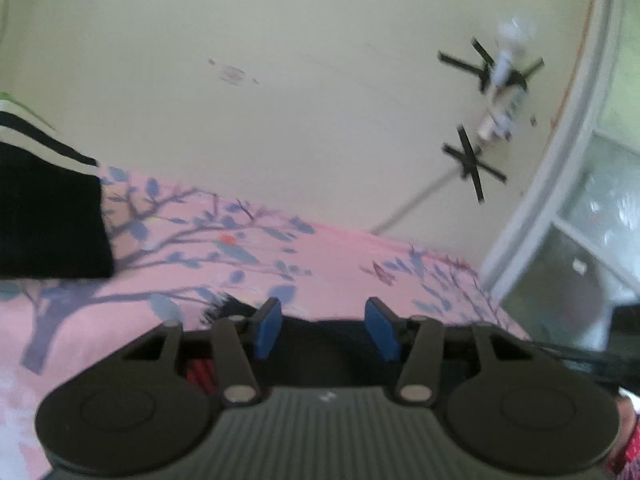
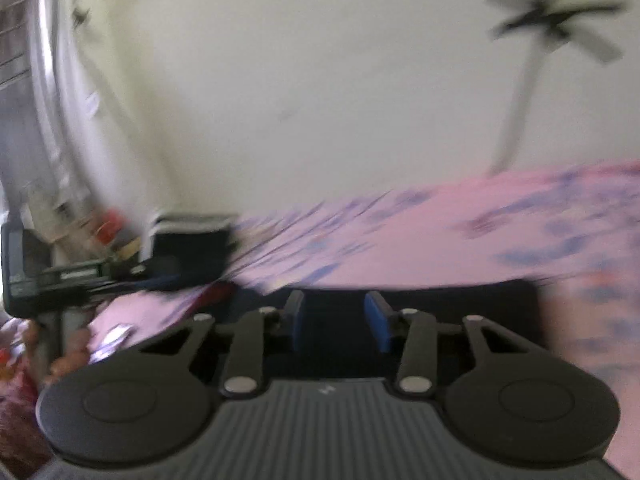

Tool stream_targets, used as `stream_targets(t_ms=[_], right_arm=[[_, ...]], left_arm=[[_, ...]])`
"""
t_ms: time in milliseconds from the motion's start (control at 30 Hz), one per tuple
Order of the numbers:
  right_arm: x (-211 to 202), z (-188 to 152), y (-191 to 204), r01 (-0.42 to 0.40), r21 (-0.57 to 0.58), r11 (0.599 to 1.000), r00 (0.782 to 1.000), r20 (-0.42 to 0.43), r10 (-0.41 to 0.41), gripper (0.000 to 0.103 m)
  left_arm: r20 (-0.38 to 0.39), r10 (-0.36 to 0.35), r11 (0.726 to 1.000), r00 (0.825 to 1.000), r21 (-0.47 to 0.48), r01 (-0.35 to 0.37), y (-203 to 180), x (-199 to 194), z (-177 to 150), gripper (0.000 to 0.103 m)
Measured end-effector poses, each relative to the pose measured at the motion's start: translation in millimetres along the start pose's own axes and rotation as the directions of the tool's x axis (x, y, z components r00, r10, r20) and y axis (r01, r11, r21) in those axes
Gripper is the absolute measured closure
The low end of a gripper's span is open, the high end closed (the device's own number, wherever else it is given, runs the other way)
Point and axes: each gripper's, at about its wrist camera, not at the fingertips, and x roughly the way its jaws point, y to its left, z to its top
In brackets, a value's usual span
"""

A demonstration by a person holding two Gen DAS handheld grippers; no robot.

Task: Fold small clothes

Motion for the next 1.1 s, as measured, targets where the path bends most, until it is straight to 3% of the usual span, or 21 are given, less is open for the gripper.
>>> stream_targets(t_ms=[67,133,167,200,233,300,367,433,467,500,533,600,667,733,767,800,867,900,933,1033,1100], right_arm=[[44,1,5,-0.053,0.032,0.998,0.995,-0.078,0.055,0.067],[75,3,2,-0.050,0.043,0.998,0.992,-0.112,0.055,0.066],[82,5,0,-0.021,0.011,1.000,0.996,-0.090,0.022,0.077],[91,10,-12,0.042,-0.020,0.999,0.998,-0.048,-0.043,0.102],[96,15,-27,0.114,0.024,0.993,0.993,-0.035,-0.113,0.103],[99,23,-66,0.135,0.279,0.951,0.991,-0.062,-0.122,0.103],[92,26,-71,0.160,0.277,0.947,0.987,-0.054,-0.151,0.103],[78,21,-65,0.152,0.234,0.960,0.988,-0.045,-0.145,0.103],[67,17,-61,0.114,0.233,0.966,0.994,-0.029,-0.110,0.098],[54,13,-56,0.065,0.228,0.972,0.998,-0.011,-0.064,0.076],[40,9,-50,0.017,0.210,0.978,1.000,-0.006,-0.016,0.060],[20,-6,-40,-0.028,0.153,0.988,0.998,-0.047,0.036,0.060],[7,-33,-38,-0.008,0.116,0.993,0.993,-0.113,0.021,0.061],[-17,-58,-42,0.001,0.084,0.996,0.997,-0.079,0.005,0.078],[-32,-63,-47,0.005,0.116,0.993,0.998,-0.069,0.003,0.081],[-43,-66,-54,0.020,0.167,0.986,0.997,-0.078,-0.007,0.087],[-67,-71,-62,0.028,0.214,0.976,0.999,-0.046,-0.019,0.087],[-80,-71,-63,0.045,0.220,0.975,0.999,-0.016,-0.042,0.072],[-91,-70,-65,0.065,0.219,0.974,0.997,0.021,-0.072,0.050],[-124,-64,-77,0.129,0.265,0.956,0.974,0.149,-0.172,0.043],[-131,-62,-92,0.140,0.349,0.927,0.960,0.180,-0.213,0.039]], left_arm=[[-0.050,0.017,1.000,0.999,-0.007,-0.017,0,13,-10,0.054],[-0.107,0.035,0.999,0.994,-0.033,-0.038,8,24,-24,0.054],[-0.139,0.058,0.997,0.989,-0.038,-0.064,10,29,-31,0.055],[-0.175,0.077,0.996,0.981,-0.039,-0.085,14,35,-38,0.060],[-0.149,0.086,0.996,0.985,-0.006,-0.088,10,32,-44,0.059],[-0.146,0.123,0.991,0.982,0.071,-0.113,-1,29,-49,0.058],[-0.155,0.138,0.986,0.978,0.112,-0.121,-9,29,-48,0.054],[-0.164,0.110,0.992,0.980,0.078,-0.099,-10,26,-40,0.054],[-0.157,0.074,0.996,0.985,0.054,-0.067,-10,23,-35,0.054],[-0.145,0.044,0.999,0.989,0.036,-0.039,-12,21,-31,0.054],[-0.129,0.022,0.999,0.991,0.027,-0.019,-15,20,-26,0.054],[-0.122,-0.010,0.999,0.993,0.033,0.014,-22,22,-21,0.054],[-0.153,-0.021,0.998,0.988,0.056,0.030,-30,35,-25,0.056],[-0.228,0.016,0.997,0.974,0.082,0.003,-34,55,-37,0.056],[-0.243,0.037,0.994,0.969,0.105,-0.012,-35,62,-45,0.056],[-0.213,0.046,0.990,0.976,0.138,-0.016,-38,61,-49,0.056],[-0.222,0.069,0.986,0.973,0.165,-0.032,-44,60,-48,0.055],[-0.232,0.069,0.987,0.970,0.160,-0.032,-45,60,-45,0.054],[-0.243,0.049,0.990,0.969,0.138,-0.016,-45,58,-41,0.054],[-0.232,-0.068,0.995,0.970,0.054,0.083,-47,51,-28,0.054],[-0.222,-0.139,0.989,0.965,0.026,0.148,-55,49,-23,0.054]])
